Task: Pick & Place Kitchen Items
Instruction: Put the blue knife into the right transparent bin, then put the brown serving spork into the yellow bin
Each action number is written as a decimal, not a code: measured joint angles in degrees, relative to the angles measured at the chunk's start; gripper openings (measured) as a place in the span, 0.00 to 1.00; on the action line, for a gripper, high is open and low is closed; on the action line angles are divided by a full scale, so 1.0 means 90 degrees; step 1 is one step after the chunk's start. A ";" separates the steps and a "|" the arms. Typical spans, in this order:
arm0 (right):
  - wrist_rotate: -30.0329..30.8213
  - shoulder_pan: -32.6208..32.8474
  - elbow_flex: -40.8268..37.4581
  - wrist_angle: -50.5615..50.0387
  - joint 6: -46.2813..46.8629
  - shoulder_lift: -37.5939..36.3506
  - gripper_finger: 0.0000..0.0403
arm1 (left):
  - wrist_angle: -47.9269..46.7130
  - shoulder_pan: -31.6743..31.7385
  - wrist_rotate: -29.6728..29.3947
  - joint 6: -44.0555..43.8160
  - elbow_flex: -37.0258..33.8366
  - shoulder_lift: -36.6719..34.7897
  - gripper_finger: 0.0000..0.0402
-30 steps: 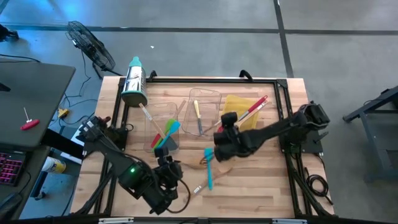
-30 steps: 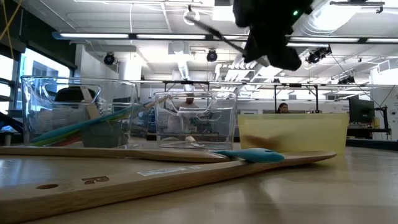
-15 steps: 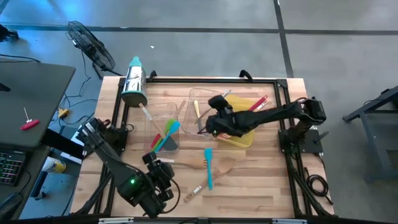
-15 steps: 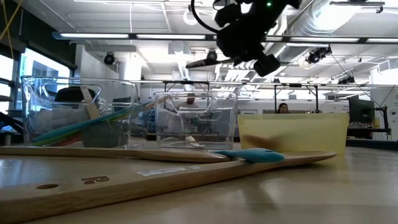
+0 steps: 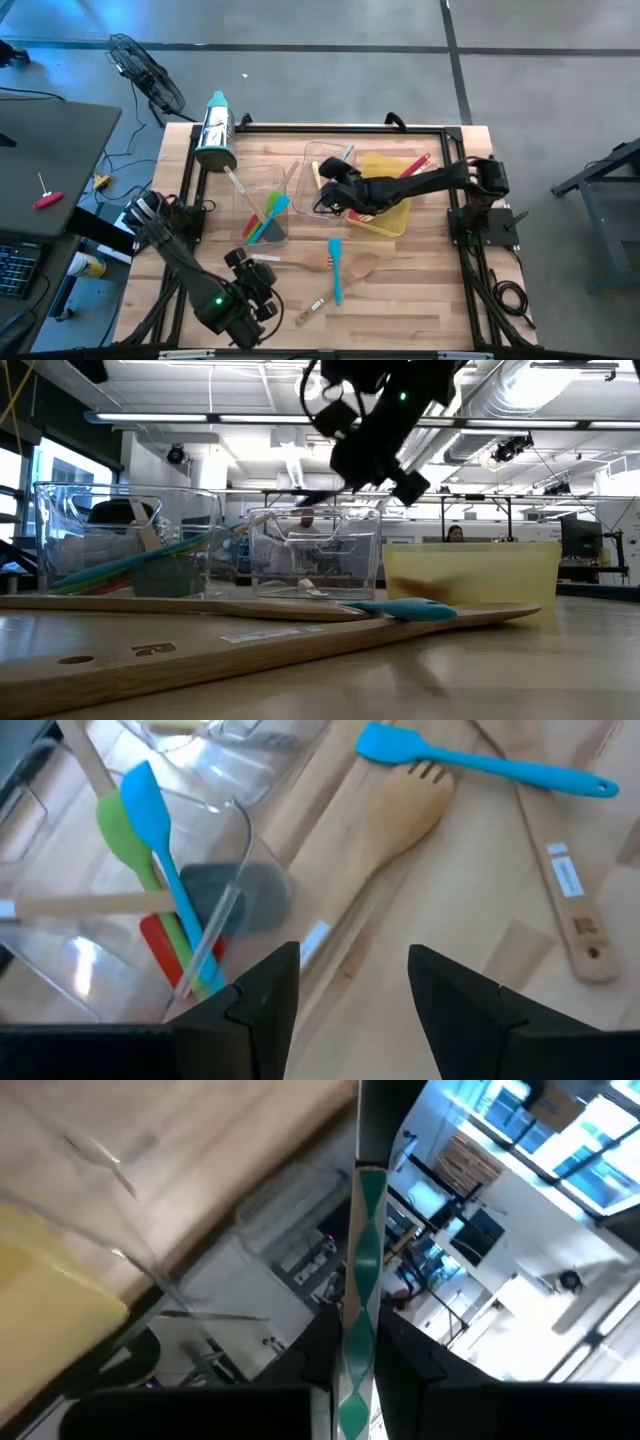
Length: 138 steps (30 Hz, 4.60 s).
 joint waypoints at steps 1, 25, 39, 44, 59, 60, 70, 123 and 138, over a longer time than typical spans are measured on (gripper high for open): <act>-0.0046 0.0012 0.0000 -0.0002 0.0010 0.0107 0.07 | 0.0019 0.0007 -0.0028 0.0050 0.0000 0.0000 0.45; -0.1340 -0.0080 -0.0005 0.0660 0.0851 0.0568 0.22 | 0.0144 0.0112 -0.0143 0.0272 0.0002 0.0000 0.45; -0.1255 0.0284 -0.0005 0.0763 0.1794 0.0419 0.36 | 0.0239 0.0109 -0.0004 0.0269 0.0005 0.0000 0.45; -0.1118 0.0600 -0.0005 0.0936 0.2192 0.0091 0.41 | 0.0391 0.0109 0.0175 0.0274 0.0005 0.0000 0.45; -0.0573 0.1981 0.0000 0.0584 0.4928 -0.1572 0.50 | 0.0860 0.0109 0.0581 0.0865 -0.0735 -0.0007 0.45; -0.0714 0.2086 0.0004 0.0446 0.5243 -0.1679 0.49 | 0.0967 0.0111 0.0583 0.0972 -0.0843 -0.0007 0.45; -0.2728 0.2852 0.0000 -0.0152 0.7599 -0.2215 0.47 | 0.1702 0.0707 0.1766 0.2510 -0.1064 -0.0005 0.45; -0.5940 0.3522 -0.0005 -0.0150 0.9022 -0.2220 0.47 | 0.4581 0.3237 0.3945 0.7126 -0.2076 0.0009 0.45; -0.5971 0.3420 -0.0005 -0.0147 0.9029 -0.2220 0.47 | 0.4724 0.3240 0.3808 0.7137 -0.2062 0.0358 0.45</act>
